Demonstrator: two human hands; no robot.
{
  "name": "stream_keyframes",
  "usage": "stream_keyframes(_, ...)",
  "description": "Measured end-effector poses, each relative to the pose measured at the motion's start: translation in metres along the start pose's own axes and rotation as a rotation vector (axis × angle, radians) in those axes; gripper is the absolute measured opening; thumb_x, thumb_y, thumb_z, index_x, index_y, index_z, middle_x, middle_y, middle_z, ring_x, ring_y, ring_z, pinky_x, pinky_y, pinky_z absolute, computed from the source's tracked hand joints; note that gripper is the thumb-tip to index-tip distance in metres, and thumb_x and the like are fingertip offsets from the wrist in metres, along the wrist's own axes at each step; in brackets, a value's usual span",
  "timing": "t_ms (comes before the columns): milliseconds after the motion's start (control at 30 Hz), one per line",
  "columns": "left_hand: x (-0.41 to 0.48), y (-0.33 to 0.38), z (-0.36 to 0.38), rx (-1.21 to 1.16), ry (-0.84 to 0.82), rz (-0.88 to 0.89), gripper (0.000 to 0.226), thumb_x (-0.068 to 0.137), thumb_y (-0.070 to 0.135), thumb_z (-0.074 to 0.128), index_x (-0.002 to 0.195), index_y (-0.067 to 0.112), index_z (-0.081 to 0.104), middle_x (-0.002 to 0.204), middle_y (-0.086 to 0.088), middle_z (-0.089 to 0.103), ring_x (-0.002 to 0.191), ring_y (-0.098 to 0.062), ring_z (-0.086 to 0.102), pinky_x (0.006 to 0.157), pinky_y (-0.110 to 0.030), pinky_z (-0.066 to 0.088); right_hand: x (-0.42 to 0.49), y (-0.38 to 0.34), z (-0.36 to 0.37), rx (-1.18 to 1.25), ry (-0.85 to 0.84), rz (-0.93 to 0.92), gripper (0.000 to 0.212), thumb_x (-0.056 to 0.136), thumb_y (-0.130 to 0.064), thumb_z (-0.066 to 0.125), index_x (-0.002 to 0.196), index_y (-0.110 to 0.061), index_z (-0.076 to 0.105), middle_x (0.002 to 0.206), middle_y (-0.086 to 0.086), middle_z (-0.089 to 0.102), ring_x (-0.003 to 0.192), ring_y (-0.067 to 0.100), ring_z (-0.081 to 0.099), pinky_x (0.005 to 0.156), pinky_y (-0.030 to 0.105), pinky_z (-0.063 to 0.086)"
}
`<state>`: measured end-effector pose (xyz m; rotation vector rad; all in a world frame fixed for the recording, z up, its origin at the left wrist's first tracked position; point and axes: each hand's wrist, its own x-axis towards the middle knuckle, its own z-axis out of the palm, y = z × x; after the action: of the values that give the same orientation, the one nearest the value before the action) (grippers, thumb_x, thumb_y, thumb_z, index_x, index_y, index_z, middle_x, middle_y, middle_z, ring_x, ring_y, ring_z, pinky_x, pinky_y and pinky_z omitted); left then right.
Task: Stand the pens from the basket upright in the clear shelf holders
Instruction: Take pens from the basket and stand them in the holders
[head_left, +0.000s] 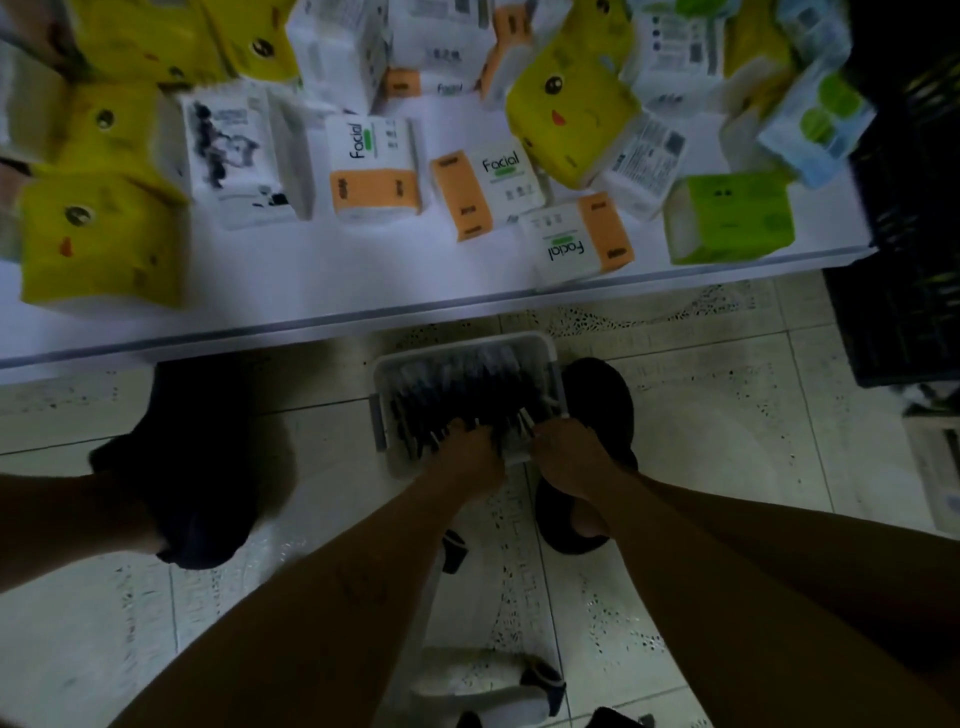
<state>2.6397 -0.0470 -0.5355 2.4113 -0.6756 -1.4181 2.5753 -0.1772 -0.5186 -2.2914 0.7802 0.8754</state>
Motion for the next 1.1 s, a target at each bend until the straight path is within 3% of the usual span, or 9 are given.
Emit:
stream_keyframes(133,0.006,0.002,-0.006,-0.073,0.029,-0.048,0.028,0.094,0.014,0.05,0.11,-0.005,0.06,0.109,-0.024,0.061,0.111,-0.036,0.053,0.086,-0.035,0.047,0.001,-0.001,0.003,-0.18,-0.11,-0.01,0.026,0.1,-0.017,0.039,0.103,-0.008,0.063,0.116,0.012,0.061,0.116,0.027,0.052,0.099,0.034,0.034)
stream_keyframes(233,0.001,0.001,-0.017,-0.121,0.087,-0.129,0.021,0.09,0.015,0.056,0.094,-0.003,0.065,0.079,-0.013,0.059,0.082,-0.03,0.062,0.069,-0.033,0.051,0.008,0.002,0.008,-0.196,-0.141,0.03,0.022,0.1,-0.02,0.04,0.085,-0.014,0.054,0.108,0.011,0.059,0.124,0.03,0.045,0.106,0.038,0.027)
stream_keyframes(333,-0.007,-0.006,-0.026,-0.173,0.153,-0.166,0.021,0.088,0.016,0.061,0.072,0.002,0.062,0.061,-0.005,0.051,0.06,-0.022,0.056,0.054,-0.026,0.048,0.012,0.002,0.01,-0.137,-0.117,0.051,0.027,0.097,-0.023,0.045,0.103,-0.005,0.064,0.125,0.017,0.055,0.129,0.033,0.041,0.106,0.041,0.03)
stream_keyframes(400,-0.016,-0.013,-0.03,-0.255,0.181,-0.194,0.031,0.086,0.022,0.067,0.061,0.008,0.053,0.054,-0.002,0.045,0.049,-0.013,0.046,0.043,-0.02,0.036,0.009,0.002,0.01,-0.056,-0.12,0.077,0.023,0.096,-0.017,0.048,0.082,-0.008,0.064,0.115,0.021,0.06,0.12,0.032,0.049,0.099,0.036,0.035)
stream_keyframes(500,-0.029,-0.02,-0.036,-0.432,0.204,-0.228,0.034,0.082,0.025,0.073,0.062,0.007,0.052,0.057,-0.005,0.049,0.049,-0.013,0.047,0.045,-0.019,0.037,0.002,0.002,0.01,0.086,0.004,0.111,0.042,0.092,-0.009,0.052,0.054,-0.019,0.037,0.062,0.003,0.041,0.081,0.022,0.051,0.07,0.025,0.032)
stream_keyframes(667,-0.056,-0.021,-0.047,-0.667,0.183,-0.183,0.02,0.092,0.021,0.064,0.082,0.004,0.063,0.061,-0.006,0.063,0.047,-0.011,0.057,0.044,-0.019,0.044,-0.014,-0.004,-0.004,0.306,0.263,0.18,0.046,0.091,-0.017,0.06,0.051,-0.014,0.039,0.052,-0.001,0.039,0.046,0.01,0.037,0.043,0.019,0.024)
stream_keyframes(767,-0.073,-0.022,-0.051,-0.69,0.133,-0.168,0.019,0.101,0.02,0.046,0.093,0.012,0.06,0.068,-0.004,0.066,0.055,-0.013,0.061,0.053,-0.022,0.047,-0.023,-0.009,-0.021,0.378,0.387,0.21,0.048,0.09,-0.029,0.065,0.053,-0.014,0.039,0.053,0.002,0.042,0.044,0.014,0.038,0.042,0.019,0.026)
stream_keyframes(933,-0.094,-0.015,-0.059,-0.791,0.203,-0.141,0.021,0.103,0.013,0.038,0.107,0.007,0.058,0.075,-0.006,0.063,0.061,-0.015,0.059,0.057,-0.025,0.05,-0.043,-0.016,-0.045,0.544,0.375,0.274,0.026,0.085,-0.009,0.066,0.061,-0.004,0.058,0.057,0.01,0.049,0.048,0.02,0.041,0.05,0.024,0.035)
stream_keyframes(1100,-0.111,-0.006,-0.072,-1.005,0.299,-0.092,0.017,0.098,-0.002,0.039,0.109,0.006,0.048,0.088,-0.011,0.057,0.065,-0.017,0.054,0.046,-0.02,0.049,-0.076,-0.047,-0.05,0.959,0.119,0.228,0.021,0.098,-0.018,0.054,0.09,-0.001,0.063,0.071,0.013,0.064,0.059,0.021,0.057,0.057,0.028,0.05)
